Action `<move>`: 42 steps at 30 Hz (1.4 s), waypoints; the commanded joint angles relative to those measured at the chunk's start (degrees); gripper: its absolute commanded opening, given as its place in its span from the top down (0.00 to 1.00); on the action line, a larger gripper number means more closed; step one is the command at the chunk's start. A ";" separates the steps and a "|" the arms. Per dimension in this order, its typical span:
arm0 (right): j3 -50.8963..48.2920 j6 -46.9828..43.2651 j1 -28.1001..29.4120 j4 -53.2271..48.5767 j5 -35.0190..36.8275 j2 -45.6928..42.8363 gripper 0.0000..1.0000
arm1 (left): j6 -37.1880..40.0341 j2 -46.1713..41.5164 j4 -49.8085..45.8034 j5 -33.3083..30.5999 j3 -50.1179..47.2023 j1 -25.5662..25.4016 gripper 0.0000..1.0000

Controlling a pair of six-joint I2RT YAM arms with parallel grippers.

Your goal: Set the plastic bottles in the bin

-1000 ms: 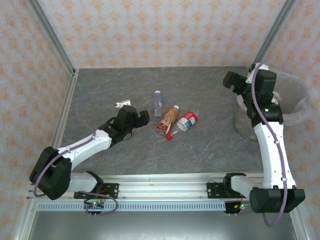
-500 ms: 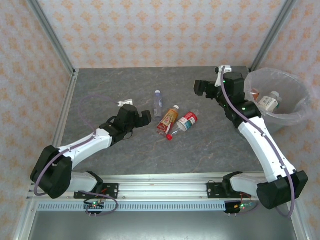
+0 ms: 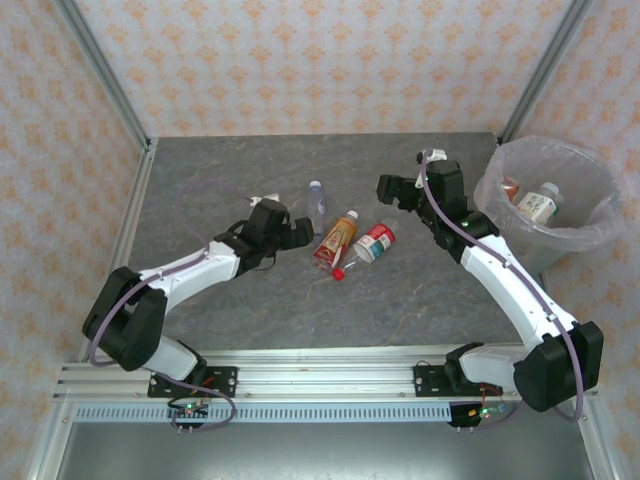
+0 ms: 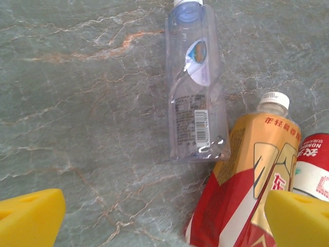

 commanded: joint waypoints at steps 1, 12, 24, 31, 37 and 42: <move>-1.90 2.95 0.30 3.22 1.35 -3.09 0.01 | -1.36 4.01 -5.83 -0.86 5.72 -0.67 0.00; -5.21 4.27 0.35 3.18 0.91 -4.87 0.01 | -1.49 16.56 -12.96 -1.66 19.21 -1.42 0.00; -6.01 4.73 0.34 2.65 1.17 -5.62 0.01 | -1.46 27.51 -15.67 -3.38 29.83 -1.42 0.00; -6.37 4.91 0.40 1.81 1.37 -5.58 0.01 | -0.19 29.78 -17.92 -4.49 32.08 -1.74 0.03; -6.54 4.84 0.36 1.78 1.35 -5.59 0.01 | -1.26 29.92 -17.33 -8.13 30.51 -1.75 0.06; -6.46 4.95 0.40 1.82 1.32 -5.31 0.01 | -0.43 31.72 -17.68 -7.79 31.46 -1.74 0.13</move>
